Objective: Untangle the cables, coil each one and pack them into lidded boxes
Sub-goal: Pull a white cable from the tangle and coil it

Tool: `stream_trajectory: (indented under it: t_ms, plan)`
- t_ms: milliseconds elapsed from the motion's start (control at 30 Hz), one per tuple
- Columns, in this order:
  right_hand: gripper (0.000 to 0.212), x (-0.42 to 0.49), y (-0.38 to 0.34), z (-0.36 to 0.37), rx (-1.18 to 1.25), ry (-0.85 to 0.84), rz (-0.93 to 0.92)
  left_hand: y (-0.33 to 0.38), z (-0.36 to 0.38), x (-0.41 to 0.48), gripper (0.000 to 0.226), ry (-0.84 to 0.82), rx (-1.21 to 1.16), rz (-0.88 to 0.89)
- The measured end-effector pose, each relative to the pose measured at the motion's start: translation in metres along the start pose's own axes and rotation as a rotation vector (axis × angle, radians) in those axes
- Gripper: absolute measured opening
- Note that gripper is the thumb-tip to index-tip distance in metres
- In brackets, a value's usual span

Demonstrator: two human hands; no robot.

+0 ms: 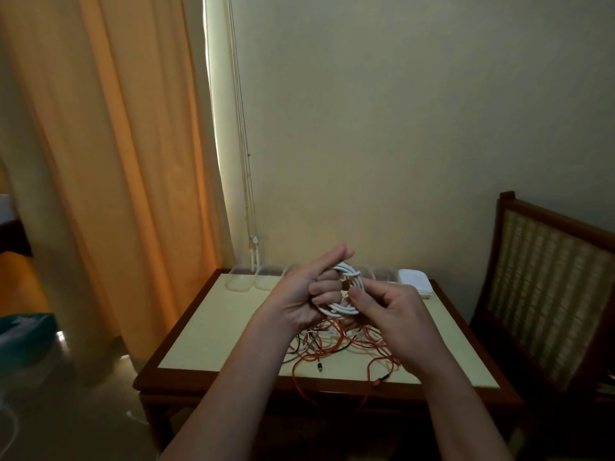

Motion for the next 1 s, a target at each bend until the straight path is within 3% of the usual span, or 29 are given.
stream_trajectory:
  t_ms: [67, 133, 200, 267, 333, 400, 467, 567, 633, 833, 1000]
  plan:
    - [0.023, 0.003, 0.004, 0.001, 0.160, -0.023, -0.009, -0.002, 0.006, 0.000, 0.020, -0.065, -0.127, -0.029]
    - [0.024, 0.010, 0.015, 0.000, 0.263, 0.037, 0.032, 0.004, 0.004, 0.003, 0.021, -0.031, -0.037, 0.037]
    - [0.021, 0.019, 0.028, -0.007, 0.314, 0.177, 0.105, 0.018, -0.012, 0.005, 0.027, 0.110, 0.297, 0.159]
    - [0.011, 0.029, 0.033, -0.015, 0.279, 0.306, 0.124, 0.038, -0.027, 0.002, 0.026, 0.318, 0.836, 0.308]
    - [0.009, 0.043, 0.032, -0.019, 0.157, 0.350, 0.119, 0.056, -0.027, -0.003, 0.022, 0.483, 1.346, 0.434]
    - [0.020, 0.060, 0.038, -0.016, 0.118, 0.317, 0.127, 0.066, -0.027, -0.002, 0.023, 0.539, 1.573, 0.474]
    - [0.015, 0.076, 0.053, -0.010, 0.265, 0.259, 0.156, 0.073, -0.039, 0.004, 0.023, 0.499, 1.464, 0.422]
    - [0.015, 0.095, 0.073, 0.000, 0.606, 0.187, 0.222, 0.073, -0.060, 0.013, 0.022, 0.331, 0.990, 0.275]
    - [0.015, 0.107, 0.080, 0.007, 0.690, 0.117, 0.236, 0.074, -0.073, 0.018, 0.022, 0.268, 0.813, 0.232]
    - [0.011, 0.164, 0.111, 0.026, 0.387, 0.115, 0.270, 0.093, -0.131, 0.033, 0.022, 0.405, 0.953, 0.265]
    - [0.015, 0.234, 0.152, 0.034, 0.143, 0.077, 0.306, 0.107, -0.216, 0.044, 0.055, 0.586, 1.099, 0.170]
Point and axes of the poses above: each hand's wrist, its own x-axis towards the middle knuckle, its own z-axis out of the palm, y = z × x, the point moved 8 cm from there along x, towards the middle knuckle, and after that the axes turned 9 degrees about -y, right-handed, at the moved point
